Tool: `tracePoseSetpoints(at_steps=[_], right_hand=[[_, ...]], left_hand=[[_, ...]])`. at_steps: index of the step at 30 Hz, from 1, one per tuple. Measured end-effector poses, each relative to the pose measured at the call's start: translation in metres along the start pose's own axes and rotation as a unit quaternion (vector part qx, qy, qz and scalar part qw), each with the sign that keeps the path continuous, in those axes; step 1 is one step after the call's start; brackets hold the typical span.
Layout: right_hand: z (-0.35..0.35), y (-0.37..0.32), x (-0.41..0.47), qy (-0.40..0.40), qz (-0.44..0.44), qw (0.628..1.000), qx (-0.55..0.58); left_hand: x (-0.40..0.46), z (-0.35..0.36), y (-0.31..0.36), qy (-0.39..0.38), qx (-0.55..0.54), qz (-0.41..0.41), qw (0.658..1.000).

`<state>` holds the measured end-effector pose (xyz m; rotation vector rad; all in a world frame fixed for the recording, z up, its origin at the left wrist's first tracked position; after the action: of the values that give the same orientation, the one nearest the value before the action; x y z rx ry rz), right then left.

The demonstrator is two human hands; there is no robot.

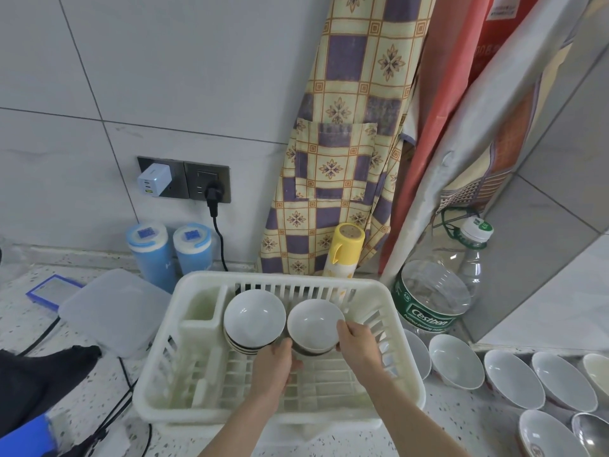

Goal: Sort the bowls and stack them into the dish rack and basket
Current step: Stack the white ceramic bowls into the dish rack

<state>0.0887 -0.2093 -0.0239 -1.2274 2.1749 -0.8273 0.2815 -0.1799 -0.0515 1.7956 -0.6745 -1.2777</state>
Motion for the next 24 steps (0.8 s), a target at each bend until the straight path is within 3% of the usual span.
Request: tracePoseSetpoints(at_steps=[10, 18, 24], right_hand=[[0.007, -0.003, 0.001, 0.008, -0.034, 0.998, -0.055], [0.013, 0.005, 0.003, -0.043, 0.017, 0.995, 0.084], [0.015, 0.007, 0.005, -0.056, 0.016, 0.992, 0.112]], left_hand=[[0.0, 0.005, -0.005, -0.015, 0.059, 0.008, 0.998], [0.003, 0.008, -0.005, -0.014, 0.069, 0.011, 0.997], [0.0, 0.008, -0.005, -0.02, 0.081, 0.002, 0.997]])
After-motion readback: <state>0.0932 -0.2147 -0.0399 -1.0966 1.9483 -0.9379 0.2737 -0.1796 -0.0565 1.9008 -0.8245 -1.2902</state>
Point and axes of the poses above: each hand's wrist, its own x-axis towards the middle knuckle, its own z-axis out of the palm, y = z × x, the point moved 6 cm from there along x, towards the middle knuckle, and after that the axes turned 12 degrees about y, right-handed, at the moved point
